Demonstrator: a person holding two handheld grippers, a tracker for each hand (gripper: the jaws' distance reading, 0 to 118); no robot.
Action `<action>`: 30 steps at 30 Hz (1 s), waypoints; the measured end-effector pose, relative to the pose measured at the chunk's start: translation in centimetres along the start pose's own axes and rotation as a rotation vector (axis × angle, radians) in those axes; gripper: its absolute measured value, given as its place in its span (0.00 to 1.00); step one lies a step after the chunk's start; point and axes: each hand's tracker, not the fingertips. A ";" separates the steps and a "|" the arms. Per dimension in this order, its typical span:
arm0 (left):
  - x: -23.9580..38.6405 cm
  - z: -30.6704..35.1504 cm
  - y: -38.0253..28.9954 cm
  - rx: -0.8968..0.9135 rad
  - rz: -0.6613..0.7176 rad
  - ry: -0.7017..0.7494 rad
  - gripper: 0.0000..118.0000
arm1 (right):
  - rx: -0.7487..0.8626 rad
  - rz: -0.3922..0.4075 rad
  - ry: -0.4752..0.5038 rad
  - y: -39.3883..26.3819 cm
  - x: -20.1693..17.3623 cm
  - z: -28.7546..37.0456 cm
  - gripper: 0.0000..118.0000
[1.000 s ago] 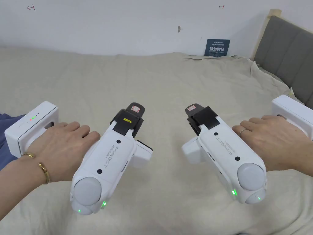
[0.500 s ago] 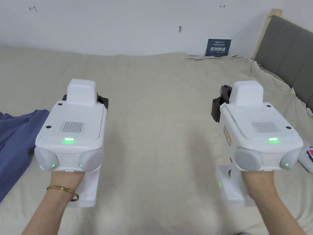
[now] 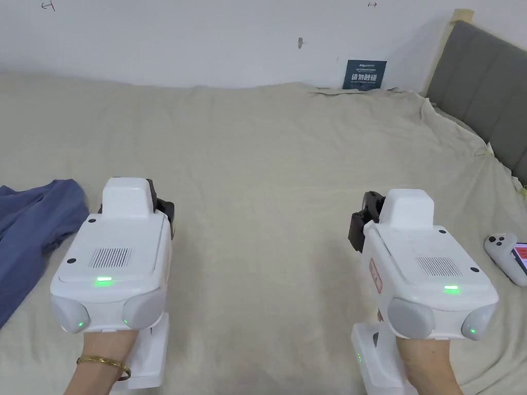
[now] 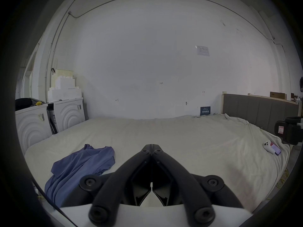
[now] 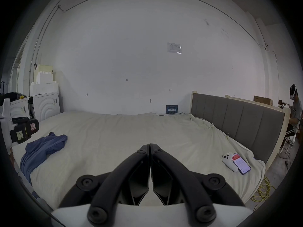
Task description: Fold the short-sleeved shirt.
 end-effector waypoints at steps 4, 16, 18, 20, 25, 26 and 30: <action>0.2 0.4 -0.1 -0.002 -0.020 -0.005 0.00 | 0.007 -0.002 0.004 0.2 0.0 0.2 0.00; 0.4 0.6 0.3 0.005 -0.017 -0.014 0.00 | 0.020 0.017 0.012 0.5 -0.2 0.6 0.00; 0.5 0.7 0.3 0.007 -0.017 -0.016 0.00 | 0.019 0.018 0.012 0.5 -0.3 0.6 0.00; 0.7 0.8 0.3 0.007 -0.028 -0.016 0.00 | 0.019 0.027 0.010 0.4 -0.3 0.6 0.00; 0.8 0.7 0.2 0.007 -0.038 -0.021 0.00 | 0.021 0.033 0.009 0.4 -0.4 0.7 0.00; 0.8 0.7 0.2 0.007 -0.034 -0.024 0.00 | 0.022 0.037 0.009 0.4 -0.4 0.7 0.00; 0.8 0.5 0.2 0.009 -0.035 -0.026 0.00 | 0.024 0.034 0.011 0.5 -0.4 0.7 0.00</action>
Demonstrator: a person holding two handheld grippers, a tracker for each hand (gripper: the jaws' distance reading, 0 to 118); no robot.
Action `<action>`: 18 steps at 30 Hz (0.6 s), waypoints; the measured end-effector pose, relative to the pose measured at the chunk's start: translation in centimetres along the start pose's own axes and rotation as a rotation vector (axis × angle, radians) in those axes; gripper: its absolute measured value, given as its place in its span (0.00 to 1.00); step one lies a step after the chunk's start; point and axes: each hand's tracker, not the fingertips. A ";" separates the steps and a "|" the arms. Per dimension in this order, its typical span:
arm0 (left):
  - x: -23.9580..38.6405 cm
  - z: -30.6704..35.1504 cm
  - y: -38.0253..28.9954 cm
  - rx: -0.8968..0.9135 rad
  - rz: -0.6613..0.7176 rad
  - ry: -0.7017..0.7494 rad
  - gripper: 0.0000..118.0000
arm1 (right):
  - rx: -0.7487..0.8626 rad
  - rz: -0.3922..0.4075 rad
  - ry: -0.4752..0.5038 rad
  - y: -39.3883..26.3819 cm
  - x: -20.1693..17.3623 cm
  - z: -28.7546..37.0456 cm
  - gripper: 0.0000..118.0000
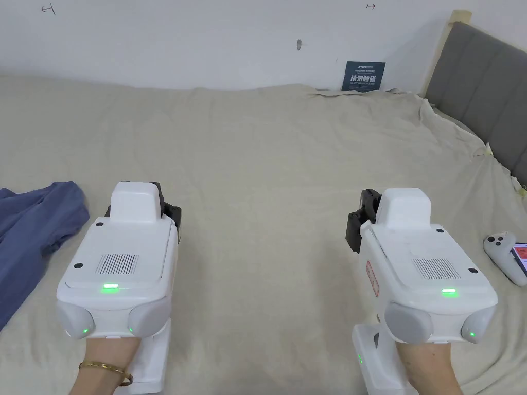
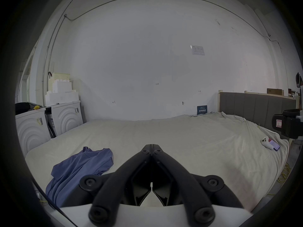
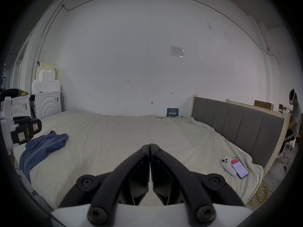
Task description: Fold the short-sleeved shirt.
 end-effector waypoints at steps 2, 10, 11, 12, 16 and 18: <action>0.0 0.0 0.0 0.000 0.000 -0.001 0.00 | -0.002 -0.001 0.000 0.0 0.1 0.0 0.00; 0.0 -0.1 0.1 0.005 -0.001 -0.005 0.00 | 0.000 -0.002 0.006 0.1 0.0 0.0 0.00; 0.0 -0.1 0.0 0.006 -0.001 -0.005 0.00 | 0.000 -0.003 0.007 0.1 -0.1 0.0 0.00; 0.0 -0.1 0.0 0.006 -0.002 -0.005 0.00 | 0.001 -0.003 0.007 0.1 -0.1 0.0 0.00; 0.1 -0.1 0.0 0.005 -0.002 -0.007 0.00 | 0.003 0.000 0.007 0.2 -0.1 0.0 0.00; 0.0 -0.1 0.0 0.006 0.000 -0.007 0.00 | 0.003 0.004 0.009 0.3 -0.1 -0.1 0.00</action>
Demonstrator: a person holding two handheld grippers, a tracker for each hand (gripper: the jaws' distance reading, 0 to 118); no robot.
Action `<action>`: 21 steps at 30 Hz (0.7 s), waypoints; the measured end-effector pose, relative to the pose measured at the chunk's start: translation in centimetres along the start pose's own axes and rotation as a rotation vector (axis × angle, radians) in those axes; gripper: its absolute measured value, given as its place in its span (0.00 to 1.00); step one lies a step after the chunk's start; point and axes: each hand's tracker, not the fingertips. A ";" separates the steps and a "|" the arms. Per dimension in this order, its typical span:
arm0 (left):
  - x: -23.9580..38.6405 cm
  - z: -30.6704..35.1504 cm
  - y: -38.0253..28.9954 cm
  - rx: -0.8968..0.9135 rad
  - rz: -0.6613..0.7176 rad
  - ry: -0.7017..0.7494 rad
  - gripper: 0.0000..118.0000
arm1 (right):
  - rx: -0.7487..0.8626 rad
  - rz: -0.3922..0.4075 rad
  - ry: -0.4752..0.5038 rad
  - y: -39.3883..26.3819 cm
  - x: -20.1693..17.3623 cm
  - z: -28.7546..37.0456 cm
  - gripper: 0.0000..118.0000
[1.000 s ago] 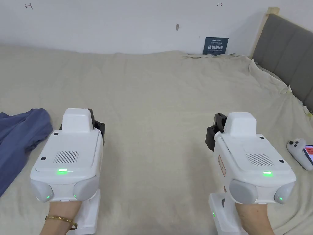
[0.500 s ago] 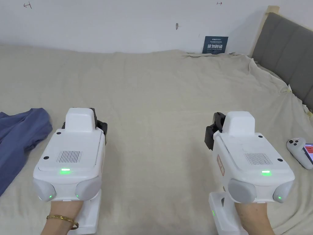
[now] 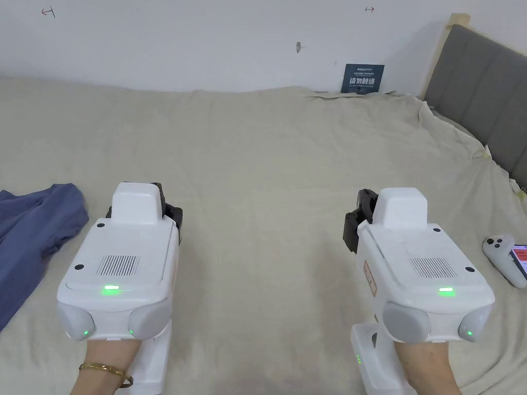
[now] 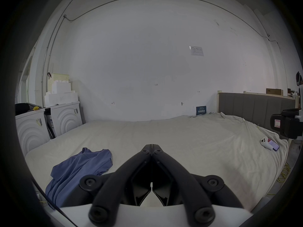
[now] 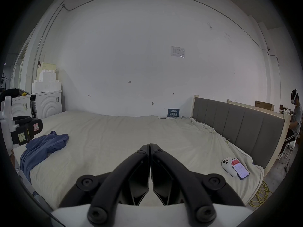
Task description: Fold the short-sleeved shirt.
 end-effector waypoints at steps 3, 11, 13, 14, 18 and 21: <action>-0.1 0.0 0.1 0.001 0.005 0.002 0.00 | 0.003 -0.002 0.003 0.1 -0.1 0.0 0.00; -1.6 0.5 0.2 0.008 0.018 0.033 0.00 | 0.011 0.012 0.045 0.8 -1.6 -0.6 0.00; -2.4 0.7 0.1 0.007 0.021 0.055 0.00 | 0.019 0.021 0.073 1.0 -2.7 -0.8 0.00; -2.9 0.8 0.1 0.007 0.024 0.063 0.00 | 0.021 0.028 0.086 1.2 -3.2 -0.9 0.00; -5.0 1.5 -0.1 0.009 0.024 0.121 0.00 | 0.033 0.037 0.153 1.6 -5.8 -1.5 0.00; -6.7 2.2 -0.2 0.007 0.026 0.165 0.00 | 0.036 0.041 0.208 1.8 -7.9 -2.0 0.00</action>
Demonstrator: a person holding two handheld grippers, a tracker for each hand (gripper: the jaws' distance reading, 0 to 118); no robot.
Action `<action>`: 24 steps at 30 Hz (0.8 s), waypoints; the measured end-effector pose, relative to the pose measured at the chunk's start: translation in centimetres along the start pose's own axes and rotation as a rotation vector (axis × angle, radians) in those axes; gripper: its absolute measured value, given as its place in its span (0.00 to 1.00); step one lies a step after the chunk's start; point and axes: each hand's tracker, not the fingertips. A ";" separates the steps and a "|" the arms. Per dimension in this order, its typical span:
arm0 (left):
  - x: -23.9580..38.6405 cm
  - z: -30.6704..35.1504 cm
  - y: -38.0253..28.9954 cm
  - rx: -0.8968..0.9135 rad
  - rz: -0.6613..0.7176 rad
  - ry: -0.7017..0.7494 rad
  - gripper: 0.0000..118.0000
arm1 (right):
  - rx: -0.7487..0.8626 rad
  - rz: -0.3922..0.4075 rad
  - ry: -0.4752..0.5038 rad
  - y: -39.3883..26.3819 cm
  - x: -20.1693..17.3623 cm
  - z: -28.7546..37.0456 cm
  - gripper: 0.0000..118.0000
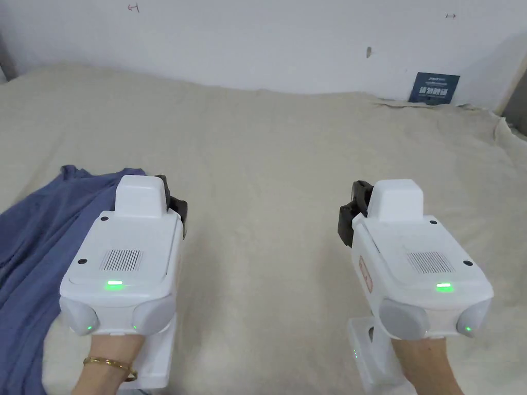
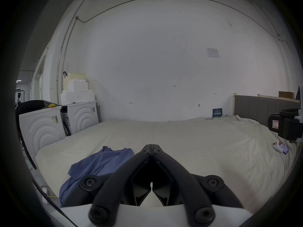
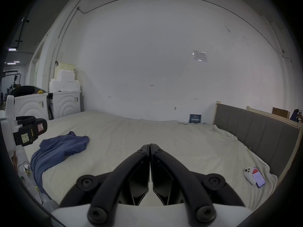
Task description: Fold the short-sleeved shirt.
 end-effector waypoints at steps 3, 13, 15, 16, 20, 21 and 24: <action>-2.0 0.4 -0.1 -0.005 -0.003 0.051 0.00 | 0.002 0.001 0.057 0.2 -2.1 -0.9 0.00; -8.6 2.3 -0.8 -0.022 0.027 0.223 0.00 | 0.006 0.028 0.238 1.1 -9.1 -2.9 0.00; -9.7 2.7 -1.0 -0.029 0.029 0.250 0.00 | 0.006 0.027 0.265 1.1 -10.3 -3.2 0.00; -10.3 2.8 -1.2 -0.032 0.032 0.262 0.00 | 0.005 0.028 0.278 1.2 -11.0 -3.3 0.00; -11.9 3.6 -1.4 -0.045 0.033 0.306 0.00 | 0.004 0.029 0.322 1.2 -13.0 -3.6 0.00; -12.2 3.7 -1.5 -0.048 0.037 0.314 0.00 | 0.003 0.030 0.334 1.1 -13.4 -3.7 0.00; -13.0 3.9 -1.7 -0.058 0.042 0.335 0.00 | -0.004 0.039 0.357 0.9 -14.4 -3.9 0.00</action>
